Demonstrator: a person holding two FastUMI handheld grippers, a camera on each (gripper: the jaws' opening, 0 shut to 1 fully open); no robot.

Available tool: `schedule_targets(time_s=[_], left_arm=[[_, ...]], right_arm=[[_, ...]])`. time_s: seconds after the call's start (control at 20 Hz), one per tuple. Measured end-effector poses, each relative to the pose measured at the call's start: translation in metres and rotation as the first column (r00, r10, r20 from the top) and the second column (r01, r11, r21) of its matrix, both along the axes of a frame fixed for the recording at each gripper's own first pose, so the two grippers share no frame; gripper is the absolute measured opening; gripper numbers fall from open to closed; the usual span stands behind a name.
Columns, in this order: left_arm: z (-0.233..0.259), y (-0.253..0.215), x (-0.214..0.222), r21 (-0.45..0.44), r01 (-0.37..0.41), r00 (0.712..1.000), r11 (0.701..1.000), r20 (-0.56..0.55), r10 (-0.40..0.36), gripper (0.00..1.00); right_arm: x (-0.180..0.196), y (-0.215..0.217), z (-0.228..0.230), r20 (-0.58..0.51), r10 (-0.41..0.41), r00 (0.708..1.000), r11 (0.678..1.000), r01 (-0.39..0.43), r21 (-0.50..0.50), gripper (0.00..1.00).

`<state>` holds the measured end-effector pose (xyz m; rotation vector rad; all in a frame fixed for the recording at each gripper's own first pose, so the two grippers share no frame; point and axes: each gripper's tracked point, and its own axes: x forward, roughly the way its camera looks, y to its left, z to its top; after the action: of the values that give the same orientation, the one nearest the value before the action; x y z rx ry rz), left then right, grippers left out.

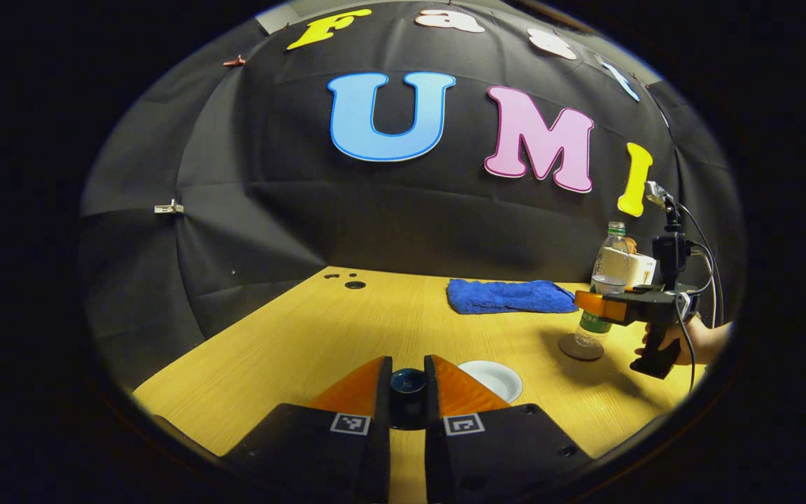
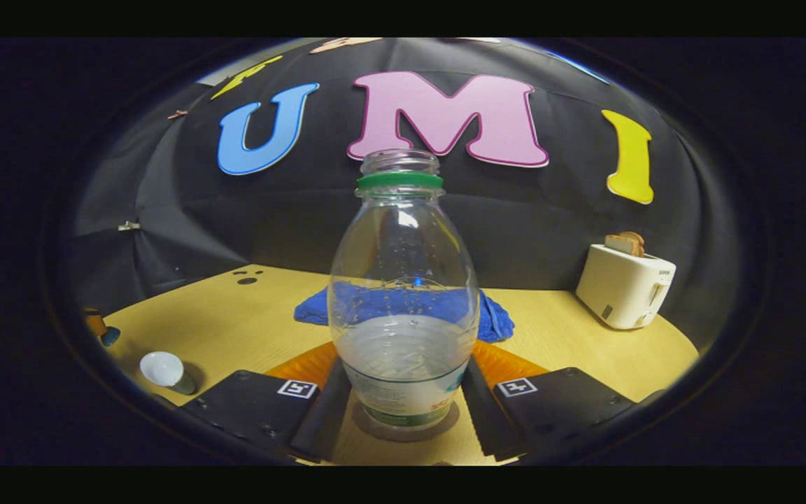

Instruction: Open the teacup lid with one hand, grasp the water bottle and pour water into the teacup with the other hand; after pouring, place the water bottle on the coaster and then close the teacup lid.

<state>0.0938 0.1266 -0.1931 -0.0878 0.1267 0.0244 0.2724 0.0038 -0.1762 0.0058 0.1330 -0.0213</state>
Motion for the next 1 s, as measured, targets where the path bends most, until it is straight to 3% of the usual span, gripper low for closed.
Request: schedule_targets(time_s=[0.25, 0.4, 0.45, 0.5, 0.55, 0.65, 0.7, 1.0], left_arm=[[0.001, -0.006, 0.003, 0.011, 0.009, 1.000, 1.000, -0.002, -0.009, 0.24], [0.002, -0.007, 0.004, 0.016, 0.013, 1.000, 1.000, 0.002, -0.013, 0.20], [0.002, -0.007, 0.005, 0.014, 0.013, 1.000, 1.000, 0.002, -0.013, 0.24], [0.002, -0.008, 0.005, 0.012, 0.011, 1.000, 1.000, 0.002, -0.011, 0.24], [0.003, -0.007, 0.005, 0.008, 0.009, 1.000, 1.000, 0.003, -0.009, 0.24], [0.005, -0.008, 0.005, 0.000, 0.004, 1.000, 1.000, 0.006, -0.004, 0.20], [0.006, -0.009, 0.005, -0.002, 0.003, 1.000, 1.000, 0.009, -0.003, 0.24], [0.019, -0.020, 0.010, 0.005, 0.026, 0.999, 1.000, 0.037, -0.026, 0.24]], right_arm=[[0.000, -0.002, -0.011, -0.008, -0.012, 1.000, 0.999, 0.012, 0.046, 0.80], [-0.001, -0.006, -0.008, 0.003, -0.024, 1.000, 0.999, 0.024, 0.026, 0.82], [-0.001, -0.008, -0.009, -0.001, -0.027, 1.000, 0.999, 0.027, 0.016, 0.82], [-0.002, -0.008, -0.009, -0.007, -0.029, 1.000, 1.000, 0.029, 0.010, 0.87], [-0.003, -0.008, -0.010, -0.015, -0.030, 0.999, 0.999, 0.031, 0.009, 0.99], [-0.008, -0.004, -0.012, -0.027, -0.021, 0.999, 1.000, 0.021, 0.007, 1.00], [-0.012, -0.002, -0.013, -0.035, -0.017, 0.999, 1.000, 0.017, 0.008, 0.96], [-0.042, 0.002, -0.024, -0.072, -0.006, 0.997, 0.999, 0.009, 0.043, 1.00]])
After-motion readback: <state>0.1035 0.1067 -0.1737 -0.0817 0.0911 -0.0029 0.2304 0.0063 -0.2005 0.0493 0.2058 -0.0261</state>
